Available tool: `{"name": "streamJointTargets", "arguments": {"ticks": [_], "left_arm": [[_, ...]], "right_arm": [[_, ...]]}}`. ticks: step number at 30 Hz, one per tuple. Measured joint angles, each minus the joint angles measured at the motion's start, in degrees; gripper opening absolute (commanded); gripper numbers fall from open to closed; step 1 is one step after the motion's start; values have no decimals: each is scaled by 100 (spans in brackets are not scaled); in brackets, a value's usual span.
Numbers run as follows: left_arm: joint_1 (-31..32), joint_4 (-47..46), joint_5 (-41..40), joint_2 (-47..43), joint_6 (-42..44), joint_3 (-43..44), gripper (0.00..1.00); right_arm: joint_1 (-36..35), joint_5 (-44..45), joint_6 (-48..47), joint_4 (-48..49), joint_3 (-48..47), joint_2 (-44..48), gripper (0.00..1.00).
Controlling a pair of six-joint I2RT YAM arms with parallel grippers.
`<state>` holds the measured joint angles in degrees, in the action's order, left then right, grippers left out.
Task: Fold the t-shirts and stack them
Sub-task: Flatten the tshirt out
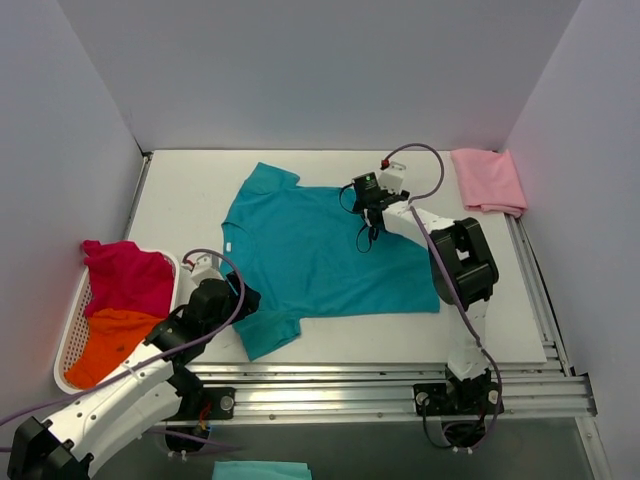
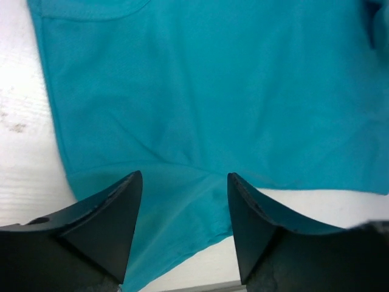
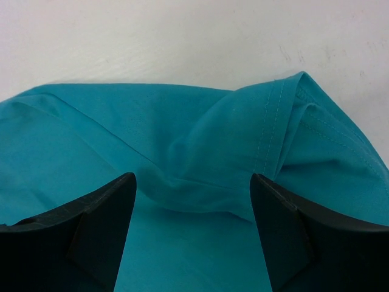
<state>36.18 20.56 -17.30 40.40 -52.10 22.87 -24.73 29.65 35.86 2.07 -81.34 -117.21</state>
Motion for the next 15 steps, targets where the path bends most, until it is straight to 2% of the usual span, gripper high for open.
{"name": "streamJointTargets", "arguments": {"ticks": [4, 6, 8, 9, 10, 11, 15], "left_arm": [[-9, -599, 20, 199, 184, 72, 57], [-28, -953, 57, 549, 214, 168, 47], [-42, -1421, 125, 1080, 240, 238, 33], [-46, -1683, 166, 1410, 234, 249, 13], [-63, -1976, 251, 1814, 192, 249, 3], [-70, -2188, 306, 2146, 186, 236, 2], [-107, -2970, 544, 3403, 146, 153, 2]], "right_arm": [[33, -7, 13, -28, 0, -173, 70], [35, -4, 15, -57, 0, -175, 70], [39, -4, 15, -46, -11, -175, 69], [42, -4, 15, -50, -11, -175, 68], [44, -4, 15, -55, -11, -175, 66], [44, -7, 15, -50, -11, -175, 61], [79, -35, 17, -33, -13, -177, 56]]}}
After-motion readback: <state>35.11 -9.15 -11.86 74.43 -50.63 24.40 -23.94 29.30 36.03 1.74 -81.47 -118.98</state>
